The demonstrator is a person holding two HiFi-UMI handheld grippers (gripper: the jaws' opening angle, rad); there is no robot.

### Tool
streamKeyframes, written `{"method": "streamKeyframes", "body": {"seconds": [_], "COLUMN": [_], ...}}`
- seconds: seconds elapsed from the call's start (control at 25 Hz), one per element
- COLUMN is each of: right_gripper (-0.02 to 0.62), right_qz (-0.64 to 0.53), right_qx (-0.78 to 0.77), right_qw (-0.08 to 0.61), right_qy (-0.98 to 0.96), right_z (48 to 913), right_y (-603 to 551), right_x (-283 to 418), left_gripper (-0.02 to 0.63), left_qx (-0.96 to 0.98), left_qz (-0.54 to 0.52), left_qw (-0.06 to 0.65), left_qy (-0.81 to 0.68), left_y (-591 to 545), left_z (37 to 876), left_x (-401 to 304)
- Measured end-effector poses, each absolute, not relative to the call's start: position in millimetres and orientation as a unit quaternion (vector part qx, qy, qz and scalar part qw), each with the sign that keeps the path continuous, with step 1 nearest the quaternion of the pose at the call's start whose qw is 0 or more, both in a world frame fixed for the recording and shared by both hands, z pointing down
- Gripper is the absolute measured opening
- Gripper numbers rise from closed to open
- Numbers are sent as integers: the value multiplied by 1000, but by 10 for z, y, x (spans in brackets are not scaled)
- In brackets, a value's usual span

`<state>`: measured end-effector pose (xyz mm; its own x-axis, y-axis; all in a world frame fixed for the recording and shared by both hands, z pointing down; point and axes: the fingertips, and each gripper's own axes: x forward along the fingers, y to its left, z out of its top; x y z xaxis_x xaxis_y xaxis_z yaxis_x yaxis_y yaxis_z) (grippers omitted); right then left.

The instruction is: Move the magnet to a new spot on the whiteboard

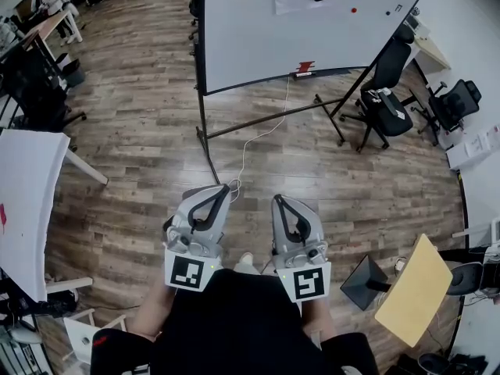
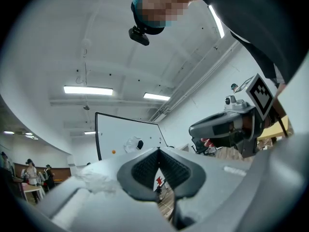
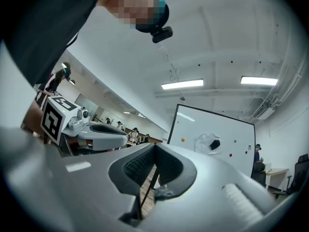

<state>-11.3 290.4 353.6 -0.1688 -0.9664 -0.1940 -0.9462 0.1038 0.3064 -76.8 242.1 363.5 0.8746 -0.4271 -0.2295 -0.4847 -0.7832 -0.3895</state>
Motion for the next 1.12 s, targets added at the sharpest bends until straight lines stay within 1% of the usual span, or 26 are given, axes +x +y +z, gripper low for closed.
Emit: {"method": "streamKeyframes", "body": {"seconds": [0.2,0.4,0.8,1.12], "right_gripper": [0,0,1,0], "right_qz": [-182,-188,-194,-188], "right_qx": [648,651,638,627], "right_qw": [28,9,3,14], "right_qy": [-739,-735,-746,-756], "right_z": [3579,3522,3515,3662], "right_y": [2940,2996,3139,3269], "right_x": [45,201,457,650], "left_gripper": [2,2,2,2], "left_qx": [-942,-938,-928,-923], "left_qz": [62,64,64,55], "left_qw": [223,229,249,246], "left_qy": [245,251,270,291], "left_y": [2436,2482,2618,2731], "left_z": [3681,3630,3571,3682], "left_x": [-654,-528,-292,-169]}}
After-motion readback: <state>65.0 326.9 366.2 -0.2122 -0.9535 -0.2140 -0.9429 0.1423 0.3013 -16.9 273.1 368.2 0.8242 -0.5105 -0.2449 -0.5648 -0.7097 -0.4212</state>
